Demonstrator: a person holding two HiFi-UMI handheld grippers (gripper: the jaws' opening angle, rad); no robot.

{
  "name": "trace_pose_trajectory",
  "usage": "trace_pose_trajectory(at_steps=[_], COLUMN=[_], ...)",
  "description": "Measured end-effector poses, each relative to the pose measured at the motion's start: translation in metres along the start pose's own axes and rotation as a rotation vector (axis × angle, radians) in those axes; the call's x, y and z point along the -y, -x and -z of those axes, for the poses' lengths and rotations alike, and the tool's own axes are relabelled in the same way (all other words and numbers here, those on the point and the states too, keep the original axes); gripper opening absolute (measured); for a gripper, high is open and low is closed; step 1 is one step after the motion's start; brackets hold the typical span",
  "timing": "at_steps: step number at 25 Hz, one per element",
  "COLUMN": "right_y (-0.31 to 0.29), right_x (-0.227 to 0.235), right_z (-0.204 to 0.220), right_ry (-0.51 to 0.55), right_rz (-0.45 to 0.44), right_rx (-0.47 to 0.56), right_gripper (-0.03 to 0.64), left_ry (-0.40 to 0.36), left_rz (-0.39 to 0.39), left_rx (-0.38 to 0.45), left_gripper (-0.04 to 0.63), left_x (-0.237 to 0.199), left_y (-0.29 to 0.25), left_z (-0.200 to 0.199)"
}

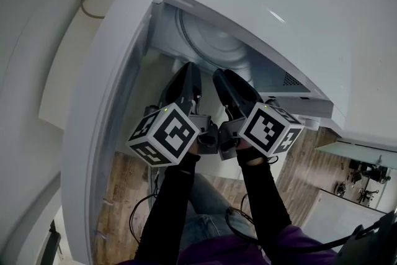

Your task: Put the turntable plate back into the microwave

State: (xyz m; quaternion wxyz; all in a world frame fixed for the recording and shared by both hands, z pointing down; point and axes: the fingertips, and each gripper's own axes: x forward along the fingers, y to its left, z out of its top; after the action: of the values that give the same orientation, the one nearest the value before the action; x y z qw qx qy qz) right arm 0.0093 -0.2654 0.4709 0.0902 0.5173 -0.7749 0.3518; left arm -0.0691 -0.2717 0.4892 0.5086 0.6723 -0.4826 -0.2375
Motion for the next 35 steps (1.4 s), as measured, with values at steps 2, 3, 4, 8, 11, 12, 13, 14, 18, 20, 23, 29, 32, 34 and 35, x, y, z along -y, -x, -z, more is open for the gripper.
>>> trace_pose_trajectory(at_steps=[2, 3, 4, 8, 11, 12, 13, 14, 18, 20, 23, 29, 32, 34, 35], right_y=[0.003, 0.005, 0.008, 0.024, 0.043, 0.050, 0.057, 0.064, 0.106, 0.132, 0.169, 0.230, 0.253, 0.263, 0.268], right_x=[-0.003, -0.005, -0.007, -0.022, -0.041, -0.049, -0.057, -0.065, -0.100, -0.119, -0.142, -0.174, -0.177, -0.177, -0.177], right_z=[-0.002, -0.002, -0.003, -0.006, -0.005, -0.007, -0.009, -0.012, -0.036, -0.057, -0.091, -0.150, -0.166, -0.170, -0.171], right_ry=[0.005, 0.009, 0.018, 0.118, 0.173, 0.185, 0.199, 0.217, 0.296, 0.346, 0.400, 0.481, 0.529, 0.546, 0.557], right_rz=[-0.006, -0.008, -0.009, -0.021, -0.066, -0.083, -0.100, -0.118, -0.205, -0.238, -0.267, -0.314, -0.309, -0.304, -0.300], right_rx=[0.004, 0.007, 0.011, 0.012, 0.003, 0.010, 0.019, 0.029, 0.083, 0.149, 0.281, 0.525, 0.606, 0.634, 0.647], right_gripper=[0.133, 0.133, 0.133, 0.133, 0.089, 0.072, 0.064, 0.061, 0.042, 0.034, 0.027, 0.014, 0.012, 0.011, 0.011], left_ry=[-0.022, -0.032, -0.044, -0.118, -0.186, -0.204, -0.224, -0.252, -0.470, -0.593, -0.723, -0.957, -1.010, -1.027, -1.037], left_rz=[-0.015, -0.021, -0.026, -0.019, 0.000, 0.012, 0.024, 0.034, 0.052, 0.090, 0.143, 0.289, 0.338, 0.343, 0.344], left_rx=[-0.002, -0.003, -0.004, -0.006, 0.045, 0.067, 0.086, 0.106, 0.196, 0.233, 0.296, 0.361, 0.379, 0.406, 0.412], left_gripper=[0.006, 0.006, 0.006, 0.006, 0.006, 0.006, 0.006, 0.006, 0.006, 0.006, 0.006, 0.006, 0.006, 0.006, 0.006], left_x=[0.000, 0.000, 0.001, 0.014, 0.037, 0.046, 0.055, 0.066, 0.125, 0.162, 0.214, 0.304, 0.329, 0.339, 0.342], left_y=[0.005, 0.008, 0.011, 0.025, 0.045, 0.052, 0.059, 0.066, 0.096, 0.107, 0.122, 0.142, 0.150, 0.156, 0.159], left_z=[0.001, 0.002, 0.002, 0.002, -0.006, -0.011, -0.015, -0.020, -0.033, -0.035, -0.045, -0.057, -0.054, -0.052, -0.050])
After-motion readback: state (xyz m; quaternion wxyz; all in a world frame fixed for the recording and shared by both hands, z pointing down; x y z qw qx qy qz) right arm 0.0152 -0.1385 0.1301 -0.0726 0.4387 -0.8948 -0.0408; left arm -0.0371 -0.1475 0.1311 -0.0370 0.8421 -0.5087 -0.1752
